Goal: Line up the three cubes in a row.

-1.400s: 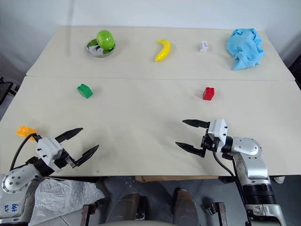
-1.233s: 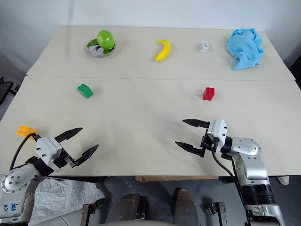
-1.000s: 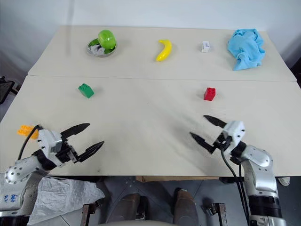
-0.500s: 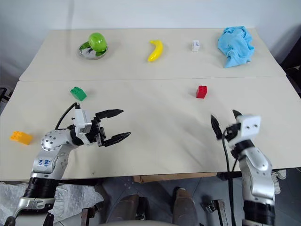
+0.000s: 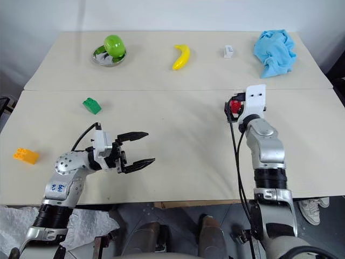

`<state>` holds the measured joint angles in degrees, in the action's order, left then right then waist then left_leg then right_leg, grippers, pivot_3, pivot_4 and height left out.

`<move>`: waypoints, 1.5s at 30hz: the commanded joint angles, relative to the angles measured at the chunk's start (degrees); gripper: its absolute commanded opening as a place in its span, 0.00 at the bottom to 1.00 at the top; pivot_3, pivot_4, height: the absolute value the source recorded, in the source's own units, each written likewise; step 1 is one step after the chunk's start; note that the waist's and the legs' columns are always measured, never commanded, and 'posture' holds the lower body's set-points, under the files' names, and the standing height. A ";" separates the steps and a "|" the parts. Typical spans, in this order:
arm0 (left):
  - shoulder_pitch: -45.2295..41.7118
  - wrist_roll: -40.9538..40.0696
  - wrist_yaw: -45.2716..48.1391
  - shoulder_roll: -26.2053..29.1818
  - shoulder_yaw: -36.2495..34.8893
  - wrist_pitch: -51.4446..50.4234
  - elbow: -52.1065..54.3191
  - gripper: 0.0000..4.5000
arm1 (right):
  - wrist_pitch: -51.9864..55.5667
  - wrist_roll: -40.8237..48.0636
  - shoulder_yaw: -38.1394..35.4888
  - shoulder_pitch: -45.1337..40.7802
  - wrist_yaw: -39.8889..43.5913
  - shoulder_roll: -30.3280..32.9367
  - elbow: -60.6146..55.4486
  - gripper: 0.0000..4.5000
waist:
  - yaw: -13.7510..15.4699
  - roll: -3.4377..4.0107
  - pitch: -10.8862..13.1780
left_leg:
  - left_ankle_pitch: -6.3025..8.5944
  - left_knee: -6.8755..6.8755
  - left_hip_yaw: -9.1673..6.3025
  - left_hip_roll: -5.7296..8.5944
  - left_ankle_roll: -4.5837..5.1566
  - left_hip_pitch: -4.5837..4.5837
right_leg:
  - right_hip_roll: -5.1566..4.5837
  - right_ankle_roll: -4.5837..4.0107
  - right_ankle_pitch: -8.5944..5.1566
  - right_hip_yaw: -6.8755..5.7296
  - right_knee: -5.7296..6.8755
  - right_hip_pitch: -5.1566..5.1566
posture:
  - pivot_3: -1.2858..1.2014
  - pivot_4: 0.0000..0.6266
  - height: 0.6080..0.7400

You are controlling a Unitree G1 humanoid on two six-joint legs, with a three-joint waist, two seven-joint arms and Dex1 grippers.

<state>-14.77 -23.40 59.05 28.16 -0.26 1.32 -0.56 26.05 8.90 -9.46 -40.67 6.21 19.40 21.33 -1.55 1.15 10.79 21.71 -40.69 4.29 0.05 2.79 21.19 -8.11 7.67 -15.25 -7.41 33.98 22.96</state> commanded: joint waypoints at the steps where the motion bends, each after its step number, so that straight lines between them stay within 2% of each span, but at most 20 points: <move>1: 1.58 0.58 -1.13 0.02 -0.53 1.19 3.16 1.00 | -5.32 0.66 -3.47 -3.78 -2.91 -1.10 6.75 1.00 | -0.08 0.00 0.00 | -0.01 0.06 0.00 0.01 0.01 0.00 | -0.01 0.00 0.00 0.00 -0.01 0.01 | 0.52 0.24 1.00; 3: 2.08 0.67 -1.82 -0.08 -0.69 1.23 3.66 1.00 | -7.08 0.73 -3.01 -4.43 -1.76 -1.69 8.63 1.00 | -0.14 0.00 0.00 | -0.01 0.11 0.02 -0.02 0.01 -0.02 | 0.01 0.00 0.00 0.00 -0.04 0.03 | 0.52 0.24 1.00; 6: 2.69 0.88 -2.63 -0.12 -0.82 1.45 4.01 1.00 | -8.25 0.79 -2.09 -4.02 -0.15 -2.74 8.98 0.87 | -0.17 0.00 0.00 | -0.02 0.17 0.03 -0.04 -0.01 -0.02 | 0.04 0.00 0.00 0.00 -0.05 0.06 | 0.52 0.24 1.00; 13: 3.34 1.17 -3.12 0.12 -0.97 2.14 3.98 1.00 | -9.33 0.58 -1.87 -2.28 3.56 -0.93 6.83 0.35 | -0.06 0.00 0.00 | -0.03 0.17 0.03 -0.03 -0.01 -0.01 | 0.03 0.00 0.00 0.03 -0.06 0.07 | 0.52 0.24 1.00; 14: 3.60 1.24 -3.32 0.16 -1.18 2.38 4.12 1.00 | -9.11 1.17 -1.70 -1.51 5.70 -0.27 5.56 0.33 | 0.01 0.00 0.00 | -0.03 0.17 0.03 -0.03 -0.01 -0.01 | 0.03 0.00 0.00 0.02 -0.05 0.07 | 0.52 0.24 1.00; 17: 4.37 0.92 -4.15 0.31 -2.05 2.20 4.54 1.00 | -8.83 3.43 0.01 0.29 15.41 2.04 2.73 0.33 | -0.09 0.00 0.00 | -0.03 0.23 0.03 -0.02 -0.01 -0.01 | 0.04 0.00 0.00 0.02 -0.11 0.07 | 0.52 0.24 1.00; 20: 6.56 0.98 -4.19 1.14 -3.23 2.48 4.60 1.00 | -6.60 9.29 4.25 0.62 36.24 6.25 -1.51 0.33 | -0.15 0.02 0.01 | -0.03 0.26 0.05 -0.03 0.00 -0.02 | 0.04 0.00 0.00 0.02 -0.13 0.07 | 0.52 0.24 1.00; 23: 8.65 0.94 -4.61 1.62 -4.34 2.87 4.59 1.00 | -7.75 11.14 8.49 -1.68 52.08 9.48 -1.10 0.33 | -0.21 0.02 0.01 | -0.03 0.27 0.13 -0.09 0.00 -0.09 | 0.08 0.00 0.00 0.05 -0.13 0.07 | 0.52 0.24 1.00; 26: 10.65 0.93 -5.74 1.27 -5.35 3.84 4.79 1.00 | -13.51 9.62 12.34 -4.50 62.84 10.27 3.18 0.33 | -0.15 0.01 0.01 | -0.03 0.27 0.15 -0.11 -0.01 -0.12 | 0.07 0.00 0.00 0.07 -0.13 0.07 | 0.52 0.24 1.00; 31: 12.41 1.00 -7.63 1.26 -6.07 3.70 6.17 1.00 | -27.17 2.38 18.79 -7.92 70.75 8.97 14.62 0.33 | 0.19 -0.02 0.00 | -0.04 0.26 0.04 0.04 0.02 -0.10 | -0.09 0.00 0.00 0.00 -0.09 0.06 | 0.52 0.24 1.00; 37: 15.42 0.74 -9.28 1.38 -7.35 3.37 8.64 1.00 | -37.29 0.28 19.58 -11.72 75.70 5.39 26.37 0.33 | -0.21 -0.02 0.00 | -0.05 0.27 -0.03 0.16 0.06 -0.06 | -0.24 0.02 0.01 -0.10 -0.09 0.06 | 0.52 0.24 1.00; 42: 16.76 0.33 -9.69 1.69 -8.03 2.95 9.67 1.00 | -35.51 -0.25 19.11 -14.12 77.45 4.09 31.85 0.33 | -0.08 -0.02 0.00 | -0.06 0.25 -0.09 0.13 0.05 -0.08 | -0.22 0.02 0.00 -0.15 -0.09 -0.01 | 0.52 0.24 1.00; 45: 17.49 0.13 -10.40 1.82 -8.94 2.63 10.07 1.00 | -36.69 0.42 17.78 -15.11 77.93 3.40 33.31 0.56 | -0.16 -0.02 0.00 | -0.06 0.24 -0.12 0.13 0.05 -0.09 | -0.23 0.01 0.00 -0.15 -0.09 -0.04 | 0.52 0.24 1.00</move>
<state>2.14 -22.38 49.22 29.37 -7.70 3.74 6.80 -9.54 8.35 10.34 -54.57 83.33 23.10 54.53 -1.71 1.13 10.79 21.65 -40.45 4.16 0.18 2.85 21.10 -8.35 7.69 -15.24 -7.57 33.89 22.92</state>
